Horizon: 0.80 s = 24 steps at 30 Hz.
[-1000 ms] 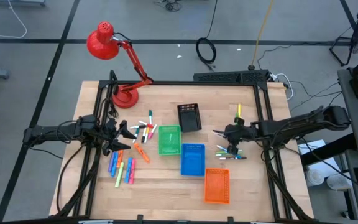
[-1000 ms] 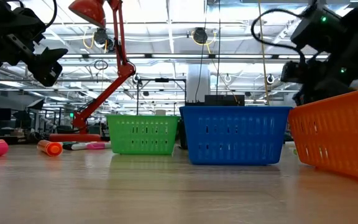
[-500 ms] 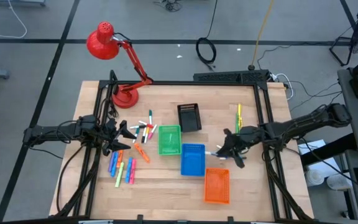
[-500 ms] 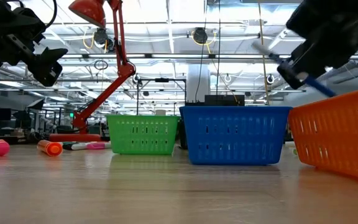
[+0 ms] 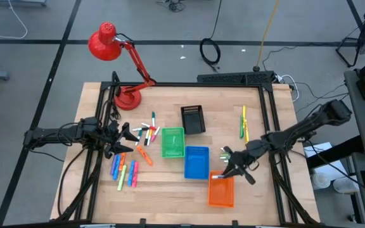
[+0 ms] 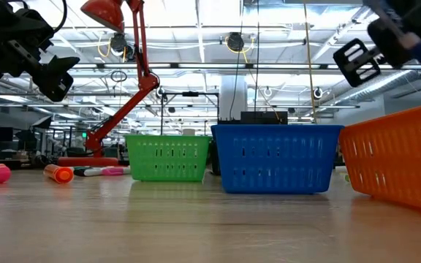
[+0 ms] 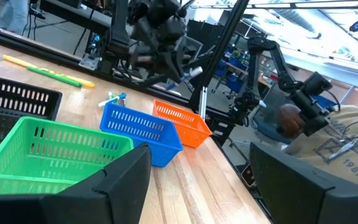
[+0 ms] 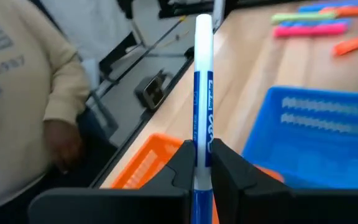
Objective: Pick & Place Markers
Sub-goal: Put the dark blue marker pen into the orange basket
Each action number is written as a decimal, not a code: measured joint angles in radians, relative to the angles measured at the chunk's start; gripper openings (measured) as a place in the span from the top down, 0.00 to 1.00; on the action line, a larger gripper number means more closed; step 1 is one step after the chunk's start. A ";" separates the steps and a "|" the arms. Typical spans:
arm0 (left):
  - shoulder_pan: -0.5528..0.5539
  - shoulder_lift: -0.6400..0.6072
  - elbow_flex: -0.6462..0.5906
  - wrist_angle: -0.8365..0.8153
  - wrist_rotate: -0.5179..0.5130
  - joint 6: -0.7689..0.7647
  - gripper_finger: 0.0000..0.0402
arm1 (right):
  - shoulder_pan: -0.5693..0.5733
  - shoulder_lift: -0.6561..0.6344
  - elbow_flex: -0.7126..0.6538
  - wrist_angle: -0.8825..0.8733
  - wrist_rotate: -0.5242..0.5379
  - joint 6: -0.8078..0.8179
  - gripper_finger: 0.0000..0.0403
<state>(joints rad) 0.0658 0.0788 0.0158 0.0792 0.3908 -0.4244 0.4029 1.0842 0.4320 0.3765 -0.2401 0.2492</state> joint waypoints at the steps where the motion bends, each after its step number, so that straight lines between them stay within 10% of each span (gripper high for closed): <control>1: 0.000 0.000 0.000 0.000 0.000 0.000 0.32 | 0.017 0.022 0.000 0.010 0.000 0.003 0.95; 24: 0.000 0.000 0.000 0.000 0.000 0.000 0.32 | 0.127 0.255 0.000 0.128 -0.129 -0.321 0.95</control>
<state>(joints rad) 0.0658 0.0784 0.0158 0.0792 0.3907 -0.4243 0.5298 1.3392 0.4320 0.5043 -0.3696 -0.0721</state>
